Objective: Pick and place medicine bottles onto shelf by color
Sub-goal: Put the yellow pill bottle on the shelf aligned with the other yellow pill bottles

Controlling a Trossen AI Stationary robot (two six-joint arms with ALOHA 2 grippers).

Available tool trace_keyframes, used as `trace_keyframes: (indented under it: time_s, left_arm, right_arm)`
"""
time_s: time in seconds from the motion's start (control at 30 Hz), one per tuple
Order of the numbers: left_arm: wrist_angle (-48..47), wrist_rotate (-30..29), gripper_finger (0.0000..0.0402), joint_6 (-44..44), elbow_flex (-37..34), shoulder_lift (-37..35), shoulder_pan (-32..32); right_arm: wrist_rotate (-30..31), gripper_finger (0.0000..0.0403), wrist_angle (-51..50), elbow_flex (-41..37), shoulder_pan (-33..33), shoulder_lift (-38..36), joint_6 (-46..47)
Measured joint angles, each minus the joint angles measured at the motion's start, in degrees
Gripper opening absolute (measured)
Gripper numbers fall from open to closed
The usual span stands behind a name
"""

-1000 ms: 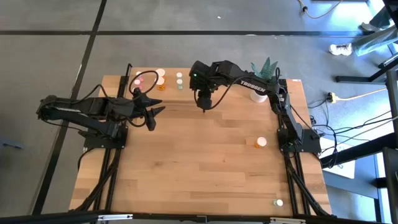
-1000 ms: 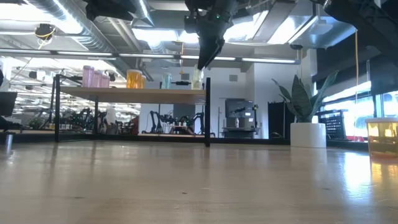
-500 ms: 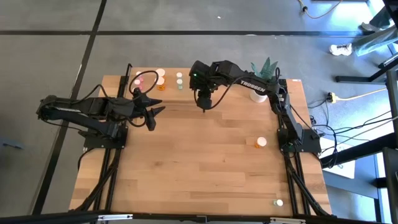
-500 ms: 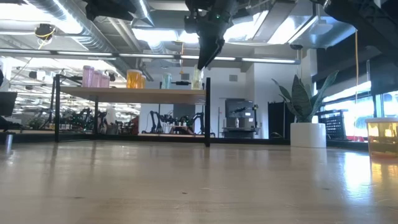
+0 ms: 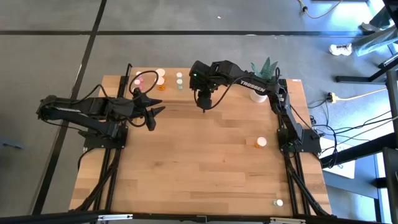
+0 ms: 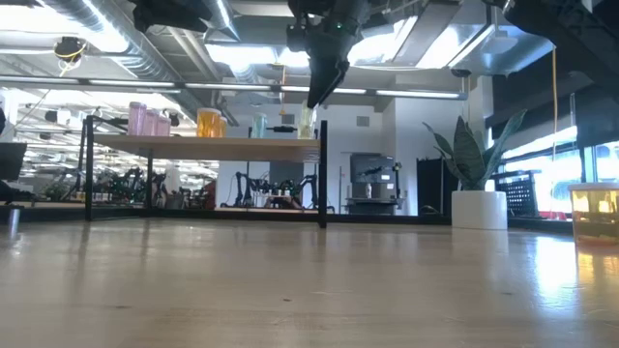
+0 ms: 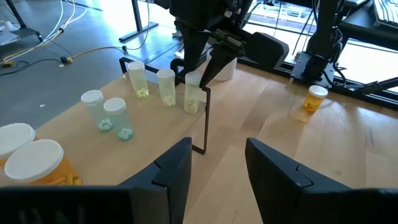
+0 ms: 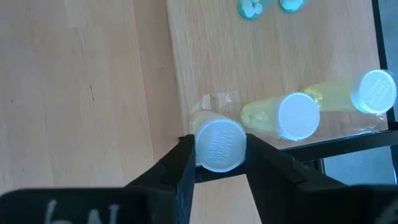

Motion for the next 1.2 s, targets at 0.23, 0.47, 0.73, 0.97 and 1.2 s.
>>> trace_keyframes:
  time_s: [0.23,0.47,0.73,0.97,1.2]
  left_arm:
    - [0.00,0.00,0.0144,0.00,0.00,-0.01,0.00]
    - [0.00,0.00,0.0143,-0.02,0.00,-0.01,0.00]
    - [0.00,0.00,0.0143,-0.02,0.00,0.00,0.00]
    - [0.01,0.00,0.0143,-0.02,0.00,-0.01,-0.01]
    - [0.00,0.00,0.0143,-0.04,0.00,-0.01,-0.02]
  right_arm:
    - [0.02,0.0167,0.11,0.00,-0.02,-0.02,0.02]
    - [1.04,0.0180,0.61,0.00,-0.02,-0.03,0.02]
    - [1.03,0.0180,0.59,0.00,-0.21,-0.04,0.02]
    - [3.41,0.0181,0.57,0.00,-0.28,-0.04,0.02]
    - [3.61,0.0181,0.57,0.00,-0.53,-0.04,0.00]
